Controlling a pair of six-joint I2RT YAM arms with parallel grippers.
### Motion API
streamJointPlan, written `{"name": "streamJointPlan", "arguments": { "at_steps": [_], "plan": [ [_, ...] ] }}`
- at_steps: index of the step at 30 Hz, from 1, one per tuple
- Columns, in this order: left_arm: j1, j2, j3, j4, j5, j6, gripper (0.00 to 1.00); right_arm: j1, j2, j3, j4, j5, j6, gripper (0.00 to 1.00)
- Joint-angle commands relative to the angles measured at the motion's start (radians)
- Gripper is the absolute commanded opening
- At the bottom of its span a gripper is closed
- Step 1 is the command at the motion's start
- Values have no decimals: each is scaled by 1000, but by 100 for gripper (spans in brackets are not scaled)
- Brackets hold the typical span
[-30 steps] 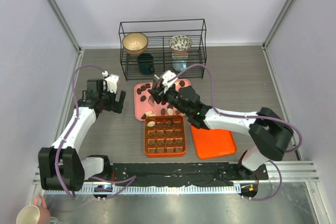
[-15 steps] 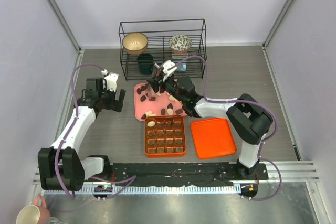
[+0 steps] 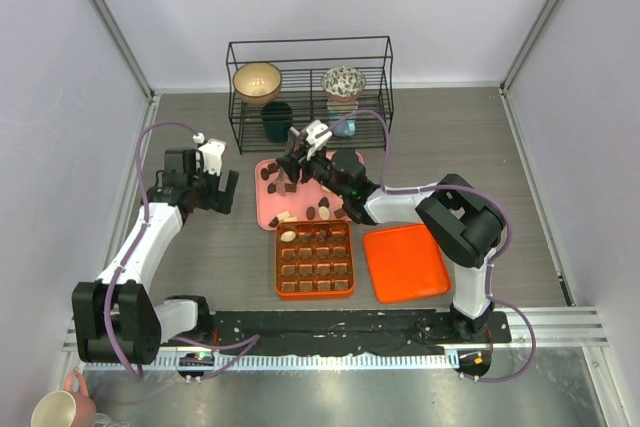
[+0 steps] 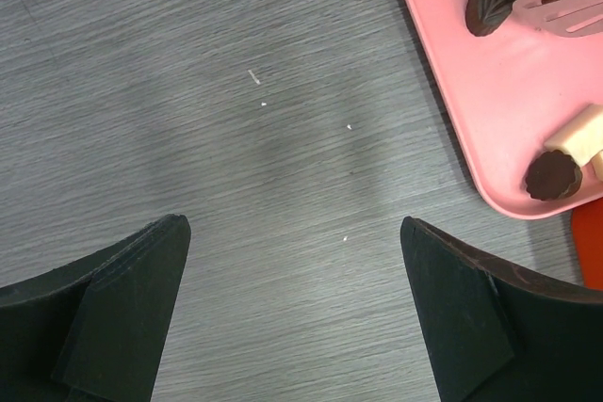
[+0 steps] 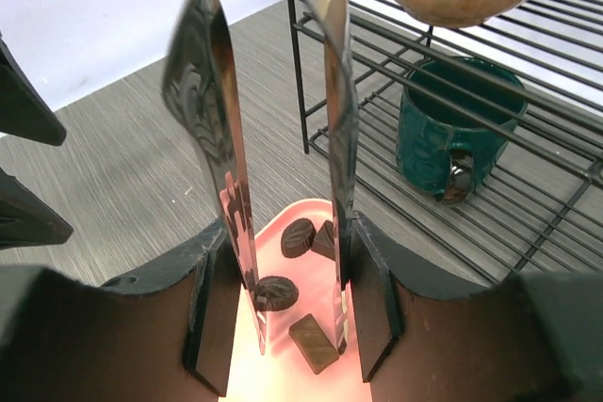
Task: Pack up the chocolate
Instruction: Pick up the fake chocolate from the plate.
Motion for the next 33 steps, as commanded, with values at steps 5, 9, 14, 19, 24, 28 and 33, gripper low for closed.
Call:
{"name": "streamJointPlan", "arguments": {
  "at_steps": [5,9,14,19,24,28,33],
  "plan": [
    [7,-27,28,-4,-11,20,100,-14,6,29,78,-3,-30,49],
    [7,-25,30,-4,-10,19,100,-17,0,19,58,-8,-36,49],
    [7,-23,27,-4,-8,17,100,-20,-37,-20,27,-12,-42,40],
    [7,-23,27,-3,1,7,100,-21,-80,-45,-1,3,-42,26],
    [7,-31,25,-8,7,5,100,-21,-175,-57,-30,6,-42,24],
    [7,-34,22,-8,7,7,100,-21,-302,-88,-77,15,-42,23],
    [7,-34,17,-1,21,0,100,-21,-497,-192,-200,14,-22,22]
  ]
}}
